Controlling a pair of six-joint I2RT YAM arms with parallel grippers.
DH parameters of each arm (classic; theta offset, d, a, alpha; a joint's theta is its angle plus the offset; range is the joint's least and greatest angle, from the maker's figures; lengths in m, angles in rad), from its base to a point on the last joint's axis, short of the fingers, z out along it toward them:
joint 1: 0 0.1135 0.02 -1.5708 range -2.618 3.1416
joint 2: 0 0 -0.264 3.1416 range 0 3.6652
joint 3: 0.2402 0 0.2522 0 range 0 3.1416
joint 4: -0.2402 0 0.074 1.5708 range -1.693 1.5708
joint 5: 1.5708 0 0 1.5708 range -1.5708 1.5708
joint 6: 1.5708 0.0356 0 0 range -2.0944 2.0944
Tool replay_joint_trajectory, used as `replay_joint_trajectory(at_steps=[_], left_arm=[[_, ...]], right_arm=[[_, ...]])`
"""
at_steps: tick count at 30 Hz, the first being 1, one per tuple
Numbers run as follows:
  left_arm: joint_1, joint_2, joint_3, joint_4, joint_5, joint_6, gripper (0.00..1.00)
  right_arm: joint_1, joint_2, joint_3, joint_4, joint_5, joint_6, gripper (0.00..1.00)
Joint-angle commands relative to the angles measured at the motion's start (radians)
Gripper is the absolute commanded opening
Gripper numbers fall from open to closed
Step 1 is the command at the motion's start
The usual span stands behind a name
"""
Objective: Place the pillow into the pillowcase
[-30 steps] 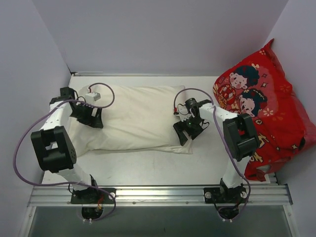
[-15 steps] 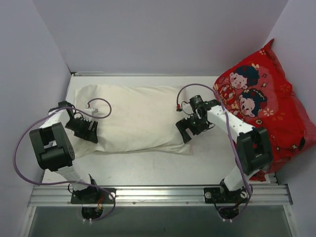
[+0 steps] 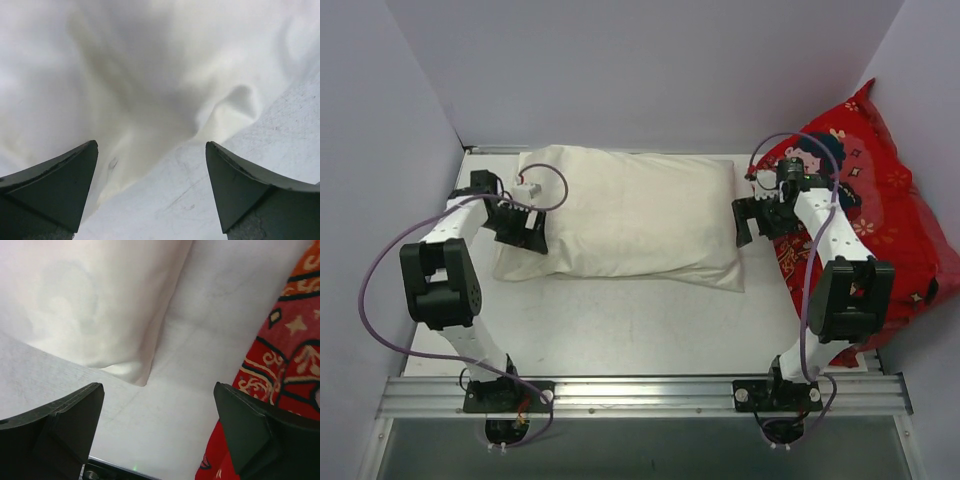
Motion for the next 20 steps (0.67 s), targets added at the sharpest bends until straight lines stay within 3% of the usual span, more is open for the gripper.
replay_joint_trajectory(at_steps=[1,7,12,20], left_arm=[[0.090,-0.152,0.043,-0.038,0.012,-0.063,0.97],[0.182,-0.321,-0.041,-0.051,-0.109,-0.031,0.97],[0.174,-0.451,-0.172,-0.022,-0.119,-0.008,0.97],[0.147,-0.565,-0.258,0.034,-0.139,-0.039,0.97]], right_arm=[[-0.012,-0.131,0.020,-0.106,-0.073,0.028,1.00],[-0.050,-0.335,-0.125,-0.082,-0.149,0.125,1.00],[-0.056,-0.487,-0.333,-0.022,-0.140,0.172,1.00],[-0.058,-0.584,-0.415,-0.007,-0.123,0.186,1.00]])
